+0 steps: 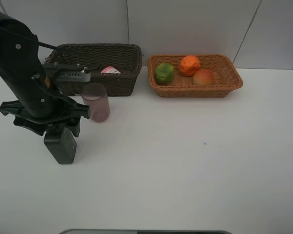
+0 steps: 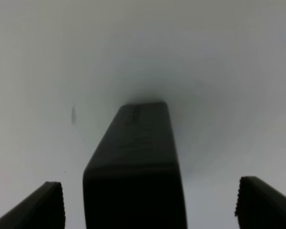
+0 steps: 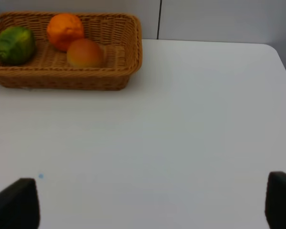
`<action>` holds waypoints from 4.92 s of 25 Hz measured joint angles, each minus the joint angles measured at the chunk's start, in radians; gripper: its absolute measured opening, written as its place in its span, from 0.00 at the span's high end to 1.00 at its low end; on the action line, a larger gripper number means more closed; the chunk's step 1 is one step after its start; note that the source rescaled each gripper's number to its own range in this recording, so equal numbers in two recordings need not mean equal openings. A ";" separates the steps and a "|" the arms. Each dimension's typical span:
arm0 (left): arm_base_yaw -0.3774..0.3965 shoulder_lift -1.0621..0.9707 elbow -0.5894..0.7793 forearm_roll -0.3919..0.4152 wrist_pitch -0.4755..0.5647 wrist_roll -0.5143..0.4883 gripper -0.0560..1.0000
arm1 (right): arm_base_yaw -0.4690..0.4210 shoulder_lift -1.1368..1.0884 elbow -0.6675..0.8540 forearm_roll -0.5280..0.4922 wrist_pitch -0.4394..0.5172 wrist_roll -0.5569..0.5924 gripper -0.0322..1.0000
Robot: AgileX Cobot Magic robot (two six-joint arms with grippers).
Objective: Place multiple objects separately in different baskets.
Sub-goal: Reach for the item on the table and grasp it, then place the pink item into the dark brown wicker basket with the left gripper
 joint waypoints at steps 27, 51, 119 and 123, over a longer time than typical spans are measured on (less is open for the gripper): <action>0.000 0.018 0.043 0.021 -0.093 -0.047 0.50 | 0.000 0.000 0.000 0.000 0.000 0.000 0.00; 0.000 -0.017 -0.023 0.059 0.025 -0.048 0.50 | 0.000 0.000 0.000 0.000 0.000 0.000 0.00; 0.270 0.448 -0.654 0.123 -0.428 0.265 0.14 | 0.000 0.000 0.000 0.000 0.000 0.000 0.00; 0.270 0.447 -0.654 0.123 -0.428 0.265 0.01 | 0.000 0.000 0.000 0.000 0.000 0.000 0.00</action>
